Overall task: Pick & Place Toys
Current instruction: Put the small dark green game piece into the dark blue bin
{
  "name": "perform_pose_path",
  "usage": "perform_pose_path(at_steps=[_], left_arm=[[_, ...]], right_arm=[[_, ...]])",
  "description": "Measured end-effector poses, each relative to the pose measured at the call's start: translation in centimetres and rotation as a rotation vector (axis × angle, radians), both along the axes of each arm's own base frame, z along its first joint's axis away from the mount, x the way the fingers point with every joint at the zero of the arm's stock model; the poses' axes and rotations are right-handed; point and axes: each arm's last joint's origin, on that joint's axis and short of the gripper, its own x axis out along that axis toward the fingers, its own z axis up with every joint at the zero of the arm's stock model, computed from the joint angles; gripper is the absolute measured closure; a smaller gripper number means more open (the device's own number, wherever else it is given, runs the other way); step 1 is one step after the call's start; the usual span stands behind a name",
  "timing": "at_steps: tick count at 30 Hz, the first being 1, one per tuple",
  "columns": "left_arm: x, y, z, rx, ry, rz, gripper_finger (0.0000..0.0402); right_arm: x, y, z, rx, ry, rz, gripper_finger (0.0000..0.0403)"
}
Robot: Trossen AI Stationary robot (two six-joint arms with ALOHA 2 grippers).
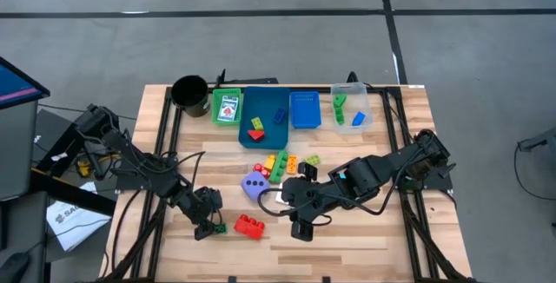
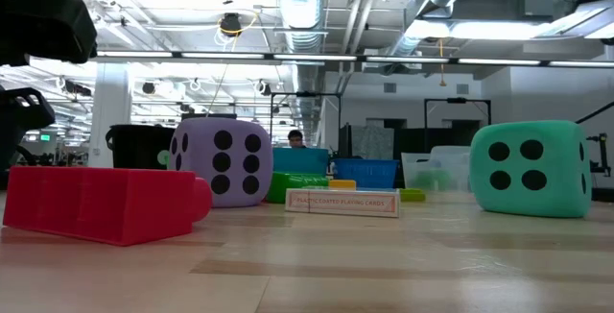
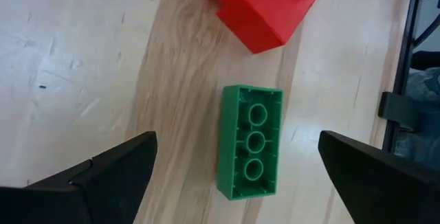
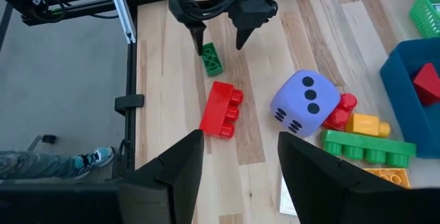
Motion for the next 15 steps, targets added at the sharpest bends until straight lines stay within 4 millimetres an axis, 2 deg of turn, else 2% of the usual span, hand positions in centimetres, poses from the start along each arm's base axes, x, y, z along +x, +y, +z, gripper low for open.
perform_pose_path(at_steps=[8,15], left_arm=[[0.4,-0.3,-1.6,0.044,0.051,0.001,0.0005],[0.8,-0.6,-2.2,0.074,0.044,0.002,0.0005]], right_arm=[[0.0,0.0,0.0,0.002,0.000,-0.002,0.0219],[0.0,0.0,0.0,0.003,0.000,-0.002,0.0219]])
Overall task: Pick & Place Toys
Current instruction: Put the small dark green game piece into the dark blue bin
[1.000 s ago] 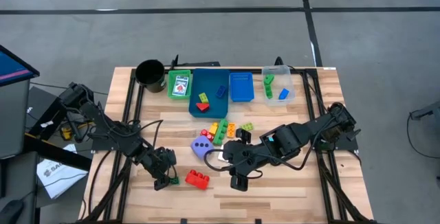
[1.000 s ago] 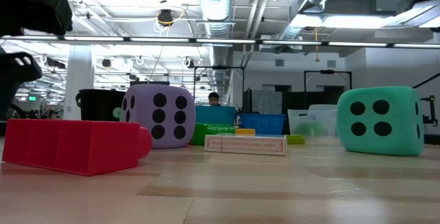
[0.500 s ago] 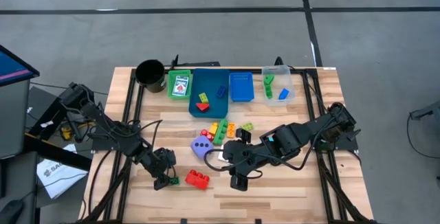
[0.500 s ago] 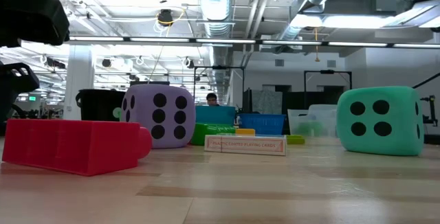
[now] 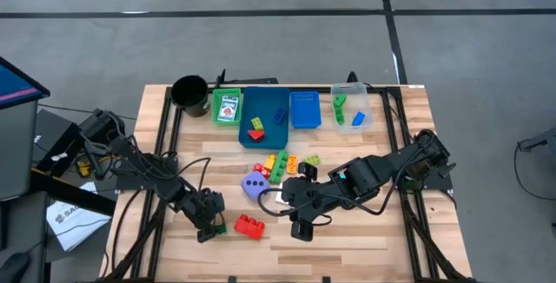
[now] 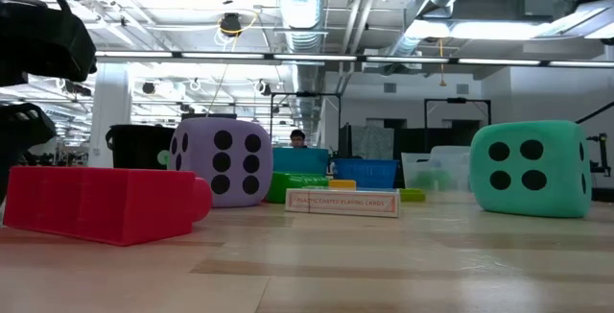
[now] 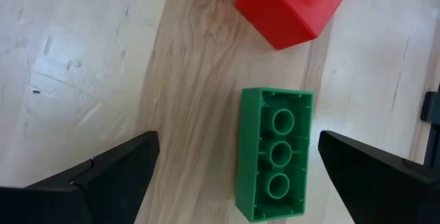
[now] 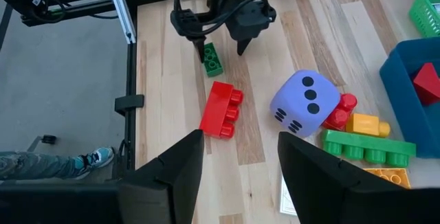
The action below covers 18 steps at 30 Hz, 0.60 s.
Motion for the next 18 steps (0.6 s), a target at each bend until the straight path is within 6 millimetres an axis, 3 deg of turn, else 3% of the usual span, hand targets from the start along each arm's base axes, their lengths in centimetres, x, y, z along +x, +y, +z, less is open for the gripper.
perform_pose_path(at_steps=[8,18], left_arm=[[0.04,0.05,-0.04,0.019,-0.014,0.004,0.0005],[-0.47,-0.80,-0.06,0.119,-0.102,-0.118,0.0005]], right_arm=[[0.00,0.00,-0.01,0.000,0.000,0.000,0.0219],[0.00,0.00,-0.01,0.001,0.001,0.001,0.0219]])
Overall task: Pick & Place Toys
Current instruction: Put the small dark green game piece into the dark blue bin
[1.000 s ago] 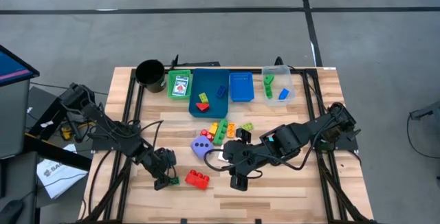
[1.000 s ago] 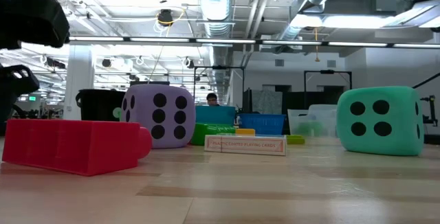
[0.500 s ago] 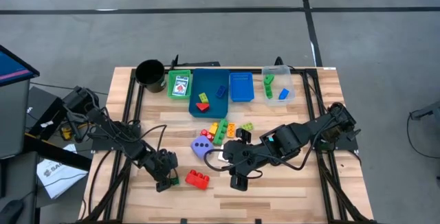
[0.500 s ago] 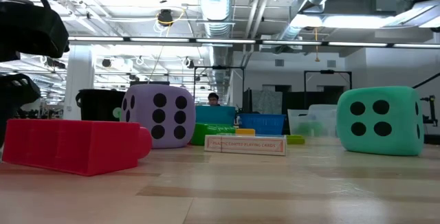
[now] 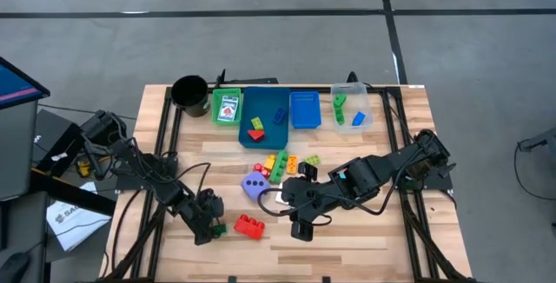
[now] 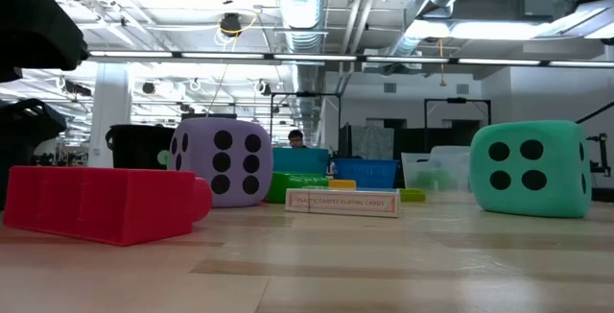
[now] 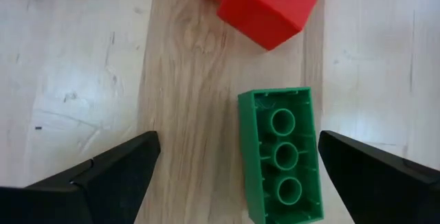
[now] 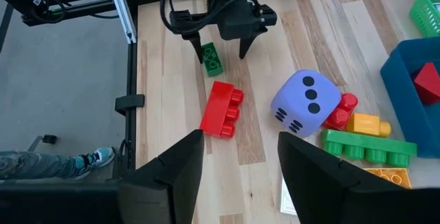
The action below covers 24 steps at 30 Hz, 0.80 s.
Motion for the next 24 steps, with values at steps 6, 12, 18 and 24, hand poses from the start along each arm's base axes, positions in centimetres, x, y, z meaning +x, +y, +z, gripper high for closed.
perform_pose_path(at_steps=[6,12,18,24], left_arm=[[-0.5,-0.5,-0.1,0.044,-0.025,-0.038,0.0005],[-0.8,-0.7,-0.1,0.098,-0.044,-0.116,0.0005],[-1.2,-0.4,-0.5,0.104,-0.041,-0.121,0.0005],[-1.8,0.2,-1.4,0.105,-0.004,-0.104,0.0005]], right_arm=[[0.0,0.0,0.0,0.000,0.000,0.000,0.0219],[0.0,0.0,0.0,0.000,0.000,0.000,0.0219],[0.0,0.0,0.0,0.003,0.000,-0.003,0.0219],[0.0,0.0,0.0,0.005,0.000,-0.006,0.0219]])
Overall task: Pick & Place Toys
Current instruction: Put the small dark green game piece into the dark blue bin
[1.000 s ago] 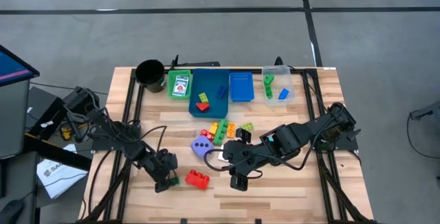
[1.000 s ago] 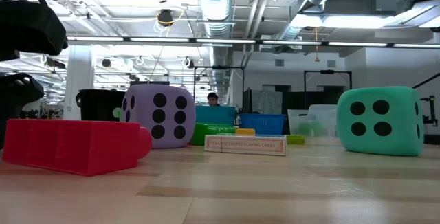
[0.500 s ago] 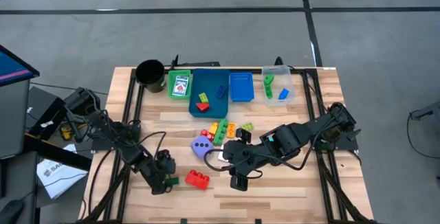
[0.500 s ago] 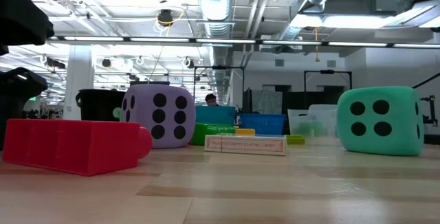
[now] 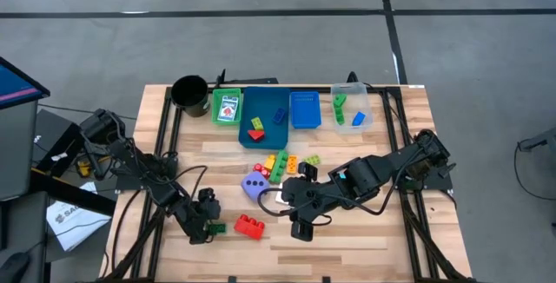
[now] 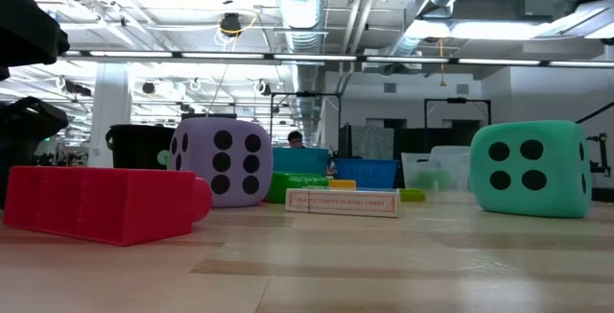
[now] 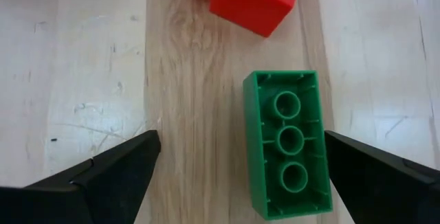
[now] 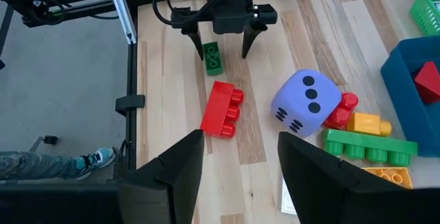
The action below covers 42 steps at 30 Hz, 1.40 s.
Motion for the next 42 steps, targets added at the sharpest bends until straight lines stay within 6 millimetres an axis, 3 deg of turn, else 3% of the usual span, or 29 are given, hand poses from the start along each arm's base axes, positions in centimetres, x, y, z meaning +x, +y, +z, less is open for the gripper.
perform_pose_path(at_steps=[9,15,25,37,42], left_arm=[[0.3,-0.2,0.1,-0.040,-0.041,0.044,0.0005],[0.7,-0.6,1.3,-0.144,-0.122,0.036,0.0005],[0.6,-0.8,5.1,-0.378,-0.258,-0.020,0.0005],[-0.6,0.4,12.1,-0.702,-0.590,-0.034,0.0005],[-1.2,1.0,13.4,-0.766,-0.641,-0.023,0.0005]], right_arm=[[0.0,0.0,0.0,-0.004,-0.002,-0.005,0.0219],[0.1,-0.2,0.0,-0.004,-0.002,-0.009,0.0219],[0.2,-0.6,0.0,0.006,0.002,-0.026,0.0219],[0.1,-2.0,-0.6,0.036,0.086,-0.130,0.0219],[0.3,-2.7,-0.6,0.065,0.094,-0.187,0.0219]])
